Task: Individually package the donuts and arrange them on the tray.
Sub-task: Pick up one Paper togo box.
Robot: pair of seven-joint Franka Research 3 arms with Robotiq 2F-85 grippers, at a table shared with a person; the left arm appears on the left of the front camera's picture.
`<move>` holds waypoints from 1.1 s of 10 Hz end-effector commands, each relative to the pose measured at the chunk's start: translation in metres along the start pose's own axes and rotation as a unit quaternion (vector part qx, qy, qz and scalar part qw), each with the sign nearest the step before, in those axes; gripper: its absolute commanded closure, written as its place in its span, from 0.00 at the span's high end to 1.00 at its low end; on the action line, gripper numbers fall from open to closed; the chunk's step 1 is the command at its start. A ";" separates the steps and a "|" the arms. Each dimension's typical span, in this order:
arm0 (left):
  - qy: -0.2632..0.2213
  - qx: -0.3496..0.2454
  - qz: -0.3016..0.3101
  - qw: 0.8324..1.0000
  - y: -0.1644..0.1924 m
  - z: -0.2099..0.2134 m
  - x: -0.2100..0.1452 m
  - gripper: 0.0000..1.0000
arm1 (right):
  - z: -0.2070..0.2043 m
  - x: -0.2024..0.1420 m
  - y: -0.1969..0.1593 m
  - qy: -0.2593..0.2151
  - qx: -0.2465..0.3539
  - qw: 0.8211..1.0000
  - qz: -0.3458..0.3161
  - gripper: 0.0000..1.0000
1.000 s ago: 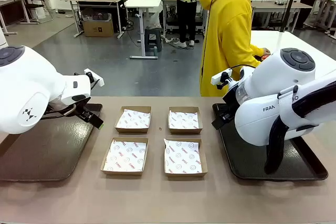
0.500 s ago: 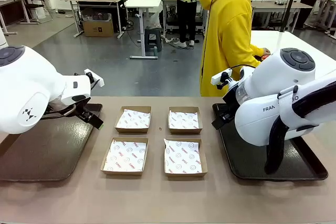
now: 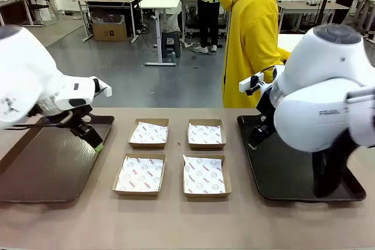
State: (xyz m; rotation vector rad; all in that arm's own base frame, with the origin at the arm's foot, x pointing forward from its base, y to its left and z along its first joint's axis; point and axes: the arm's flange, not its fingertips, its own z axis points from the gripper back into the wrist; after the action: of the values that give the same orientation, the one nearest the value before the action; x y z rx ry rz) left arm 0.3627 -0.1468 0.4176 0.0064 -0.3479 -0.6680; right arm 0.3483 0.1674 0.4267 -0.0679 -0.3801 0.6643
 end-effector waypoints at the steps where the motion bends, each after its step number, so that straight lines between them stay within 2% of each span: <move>1: 0.013 0.008 -0.011 1.000 -0.030 0.030 -0.121 1.00 | 0.034 -0.136 0.048 0.041 0.006 0.999 0.016 1.00; 3: 0.019 0.000 -0.011 1.000 -0.032 0.043 -0.144 1.00 | 0.044 -0.160 0.061 0.069 -0.007 0.997 0.032 1.00; 4: -0.006 0.013 -0.006 1.000 -0.034 0.044 -0.149 1.00 | 0.039 -0.159 0.056 0.070 -0.035 0.996 0.037 1.00; 5: 0.028 -0.005 -0.003 1.000 -0.004 0.068 -0.026 1.00 | 0.073 -0.037 0.030 0.072 -0.002 0.997 0.028 1.00; 9: 0.029 -0.004 -0.003 1.000 -0.006 0.078 -0.031 1.00 | 0.083 -0.044 0.034 0.077 -0.007 0.997 0.032 1.00; 10: -0.021 -0.137 0.080 0.987 0.014 0.072 -0.026 1.00 | 0.078 -0.043 0.018 0.024 0.112 0.993 -0.032 1.00; 11: -0.067 -0.244 0.139 0.957 0.031 0.072 -0.028 1.00 | 0.074 -0.051 0.001 -0.017 0.232 0.969 -0.084 1.00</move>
State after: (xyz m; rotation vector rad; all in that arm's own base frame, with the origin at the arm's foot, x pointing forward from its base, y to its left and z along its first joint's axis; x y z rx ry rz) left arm 0.3256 -0.1099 0.4780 -0.2377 -0.2795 -0.5725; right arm 0.2811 0.1495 0.4863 0.1083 -0.2420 0.6455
